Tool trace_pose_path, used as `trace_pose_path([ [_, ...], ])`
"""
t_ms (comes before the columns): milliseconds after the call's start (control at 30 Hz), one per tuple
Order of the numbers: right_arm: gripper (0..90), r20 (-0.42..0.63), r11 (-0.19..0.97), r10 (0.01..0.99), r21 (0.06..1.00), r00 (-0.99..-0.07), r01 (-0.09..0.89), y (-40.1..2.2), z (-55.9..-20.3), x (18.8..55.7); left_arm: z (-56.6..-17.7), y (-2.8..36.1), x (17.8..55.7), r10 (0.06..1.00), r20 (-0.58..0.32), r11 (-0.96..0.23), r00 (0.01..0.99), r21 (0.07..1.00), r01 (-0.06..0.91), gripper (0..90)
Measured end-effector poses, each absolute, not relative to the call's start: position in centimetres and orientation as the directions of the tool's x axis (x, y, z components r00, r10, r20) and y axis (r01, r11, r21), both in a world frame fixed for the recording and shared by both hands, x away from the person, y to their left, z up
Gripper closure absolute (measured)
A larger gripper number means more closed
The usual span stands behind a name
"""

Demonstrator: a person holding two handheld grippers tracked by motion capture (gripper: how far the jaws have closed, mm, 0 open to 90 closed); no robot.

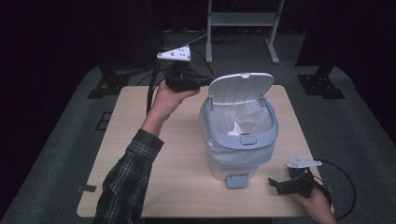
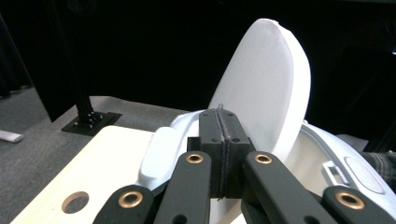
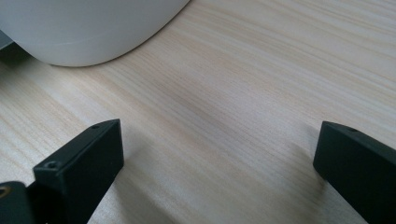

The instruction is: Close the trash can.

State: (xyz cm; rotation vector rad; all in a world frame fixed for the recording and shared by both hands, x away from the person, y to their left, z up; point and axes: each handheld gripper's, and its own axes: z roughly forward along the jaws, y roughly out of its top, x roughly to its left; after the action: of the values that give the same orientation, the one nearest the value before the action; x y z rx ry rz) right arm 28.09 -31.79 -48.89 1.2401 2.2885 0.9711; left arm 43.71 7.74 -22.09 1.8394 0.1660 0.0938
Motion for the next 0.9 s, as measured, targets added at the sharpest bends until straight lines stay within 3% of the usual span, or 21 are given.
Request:
trace_pose_path([
  [900, 0.6, 0.006, 0.381, 0.835, 0.716, -0.55, 0.585, -31.8, -48.9, 28.1, -23.5, 3.9, 38.6, 0.035, -0.031, -0.408, 0.999, 0.912, 0.043, 90.0],
])
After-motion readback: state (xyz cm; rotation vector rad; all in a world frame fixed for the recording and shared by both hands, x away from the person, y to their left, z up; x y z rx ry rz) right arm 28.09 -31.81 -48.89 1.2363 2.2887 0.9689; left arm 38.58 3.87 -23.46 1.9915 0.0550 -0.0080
